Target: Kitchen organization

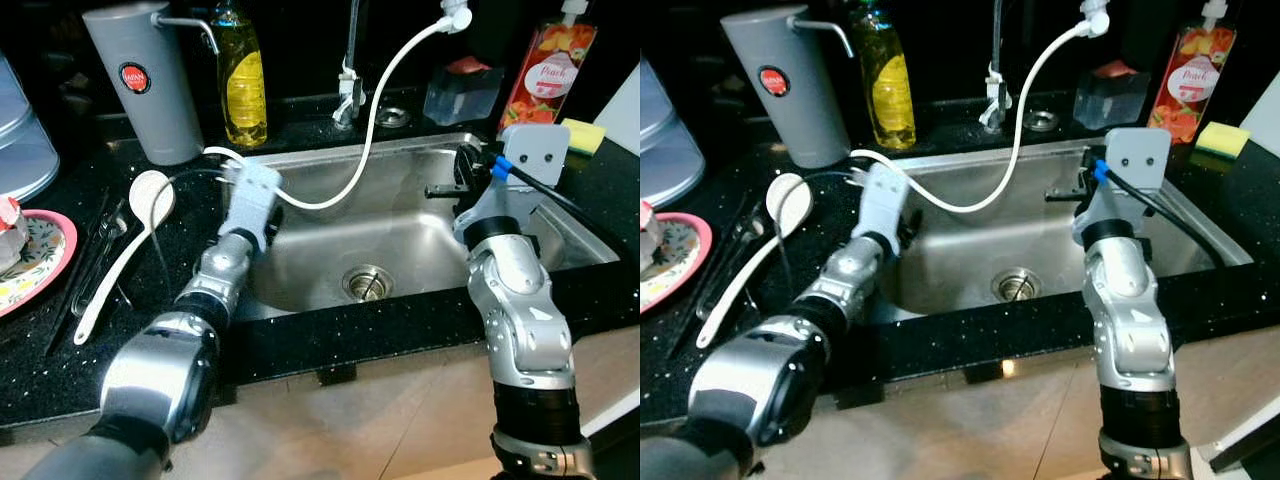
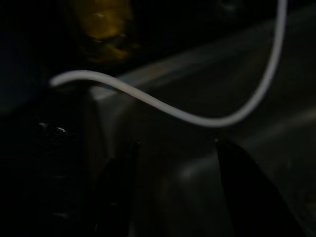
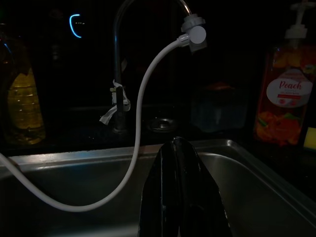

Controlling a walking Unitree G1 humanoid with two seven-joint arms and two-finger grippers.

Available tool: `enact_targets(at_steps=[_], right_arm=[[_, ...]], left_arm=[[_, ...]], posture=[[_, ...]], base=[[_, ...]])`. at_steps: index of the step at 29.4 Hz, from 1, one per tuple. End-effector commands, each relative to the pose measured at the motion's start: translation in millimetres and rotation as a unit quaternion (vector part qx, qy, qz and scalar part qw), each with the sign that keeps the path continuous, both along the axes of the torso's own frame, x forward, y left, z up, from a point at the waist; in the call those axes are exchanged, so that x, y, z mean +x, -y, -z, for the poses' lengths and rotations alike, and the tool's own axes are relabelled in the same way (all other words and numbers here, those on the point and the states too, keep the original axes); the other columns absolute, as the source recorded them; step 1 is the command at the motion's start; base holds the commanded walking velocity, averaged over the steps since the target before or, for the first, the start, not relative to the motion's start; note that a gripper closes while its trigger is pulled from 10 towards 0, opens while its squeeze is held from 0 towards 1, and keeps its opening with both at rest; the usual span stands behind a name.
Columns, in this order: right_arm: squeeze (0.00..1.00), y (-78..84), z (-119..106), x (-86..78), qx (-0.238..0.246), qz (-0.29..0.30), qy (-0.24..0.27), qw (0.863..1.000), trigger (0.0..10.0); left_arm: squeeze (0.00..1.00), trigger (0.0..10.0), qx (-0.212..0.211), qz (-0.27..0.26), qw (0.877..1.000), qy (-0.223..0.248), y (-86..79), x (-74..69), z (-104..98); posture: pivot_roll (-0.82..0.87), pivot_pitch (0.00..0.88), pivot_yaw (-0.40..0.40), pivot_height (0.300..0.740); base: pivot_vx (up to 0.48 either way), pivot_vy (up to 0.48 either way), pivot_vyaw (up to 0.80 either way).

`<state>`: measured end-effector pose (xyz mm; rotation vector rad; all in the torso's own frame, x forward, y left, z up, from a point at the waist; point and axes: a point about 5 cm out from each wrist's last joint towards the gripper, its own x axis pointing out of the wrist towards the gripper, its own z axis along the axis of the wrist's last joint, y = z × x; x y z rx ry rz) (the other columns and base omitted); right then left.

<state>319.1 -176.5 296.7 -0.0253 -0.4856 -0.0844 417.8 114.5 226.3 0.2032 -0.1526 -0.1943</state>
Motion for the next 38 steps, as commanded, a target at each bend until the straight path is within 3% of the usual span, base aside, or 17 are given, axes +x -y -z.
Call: enact_targets(at_steps=[1,2,3,4,6,8,12,16,17,19,24,27,30,33,34,36,38], right_arm=[[0.0,-1.9,0.0,1.3,0.002,-0.005,0.004,1.0,10.0],[0.0,-3.9,0.3,2.2,0.002,-0.008,0.004,1.0,10.0],[0.0,-3.9,0.3,2.2,0.002,-0.008,0.004,1.0,10.0],[0.0,-7.2,-0.2,3.1,0.003,-0.013,0.004,1.0,10.0],[0.0,-8.2,-0.6,3.2,0.003,-0.014,0.005,1.0,10.0],[0.0,-8.2,-1.4,2.3,0.004,-0.013,0.007,1.0,10.0],[0.0,-4.3,-0.1,-0.1,0.004,-0.006,0.005,1.0,10.0],[0.0,-3.1,0.1,-1.0,0.004,-0.004,0.004,1.0,10.0],[0.0,-2.6,0.1,-1.3,0.004,-0.004,0.004,1.0,10.0],[0.0,-2.1,0.7,-1.3,0.004,-0.003,0.004,1.0,10.0],[0.0,-2.7,1.5,-0.2,0.006,-0.005,0.003,1.0,10.0],[0.0,-4.3,3.0,2.4,0.017,-0.011,0.0,1.0,10.0],[0.0,-4.4,2.1,3.4,0.02,-0.011,0.002,1.0,10.0],[0.0,-3.6,-0.2,3.4,0.022,-0.008,0.007,1.0,10.0],[0.0,-3.6,-0.2,3.4,0.022,-0.008,0.007,1.0,10.0],[0.0,-2.5,-0.7,1.9,0.022,-0.005,0.009,1.0,10.0],[0.0,-0.2,-0.1,-0.2,0.023,-0.002,0.01,1.0,10.0]], left_arm=[[0.0,10.0,0.057,0.016,0.998,0.02,5.2,-1.0,-2.4],[0.0,10.0,0.088,0.027,0.996,0.019,10.5,-2.6,3.1],[0.0,10.0,0.088,0.027,0.996,0.019,10.5,-2.6,3.1],[0.0,10.0,0.129,0.043,0.991,0.012,18.9,-5.7,14.4],[0.0,10.0,0.14,0.048,0.989,0.009,21.7,-7.0,18.6],[0.0,10.0,0.183,0.064,0.981,0.011,29.7,-10.8,28.5],[0.0,10.0,0.226,0.083,0.971,0.006,36.4,-15.8,42.1],[0.0,10.0,0.24,0.085,0.967,0.013,37.2,-16.4,42.8],[0.0,10.0,0.258,0.091,0.962,0.021,39.3,-17.2,42.9],[0.0,10.0,0.327,0.112,0.937,0.049,46.2,-21.5,48.4],[0.0,10.0,0.364,0.116,0.921,0.073,52.3,-22.7,47.5],[0.0,10.0,0.323,0.083,0.941,0.057,46.6,-17.7,40.3],[0.0,10.0,0.323,0.089,0.941,0.053,47.1,-17.6,39.9],[0.0,10.0,0.231,0.054,0.971,0.034,38.4,-10.8,25.3],[0.0,10.0,0.231,0.054,0.971,0.034,38.4,-10.8,25.3],[0.0,10.0,0.163,0.014,0.986,0.021,23.6,-5.9,17.0],[0.0,10.0,0.196,0.022,0.979,0.044,21.6,-7.3,16.6]], posture=[[-0.21,0.126,0.04,0.74],[-0.21,0.126,0.04,0.74],[-0.21,0.126,0.04,0.74],[-0.21,0.127,0.043,0.74],[-0.21,0.127,0.043,0.74],[-0.22,0.13,0.049,0.74],[-0.23,0.135,0.052,0.74],[-0.23,0.136,0.051,0.74],[-0.23,0.137,0.051,0.74],[-0.23,0.136,0.05,0.74],[-0.22,0.129,0.046,0.74],[-0.22,0.114,0.053,0.74],[-0.22,0.109,0.052,0.74],[-0.23,0.107,0.06,0.74],[-0.23,0.107,0.06,0.74],[-0.23,0.107,0.067,0.74],[-0.23,0.107,0.067,0.74]], base=[[0.0,0.0,0.0],[0.0,0.0,0.0],[0.0,0.0,0.0],[0.0,0.0,0.0],[0.0,0.0,0.0],[0.0,0.0,0.0],[0.0,0.0,0.0],[0.0,0.0,0.0],[0.0,0.0,0.0],[0.0,0.0,0.0],[0.0,0.0,0.0],[0.0,0.0,0.0],[0.0,0.0,0.0],[0.0,0.0,0.0],[0.0,0.0,0.0],[0.0,0.0,0.0],[0.0,0.0,0.0]])
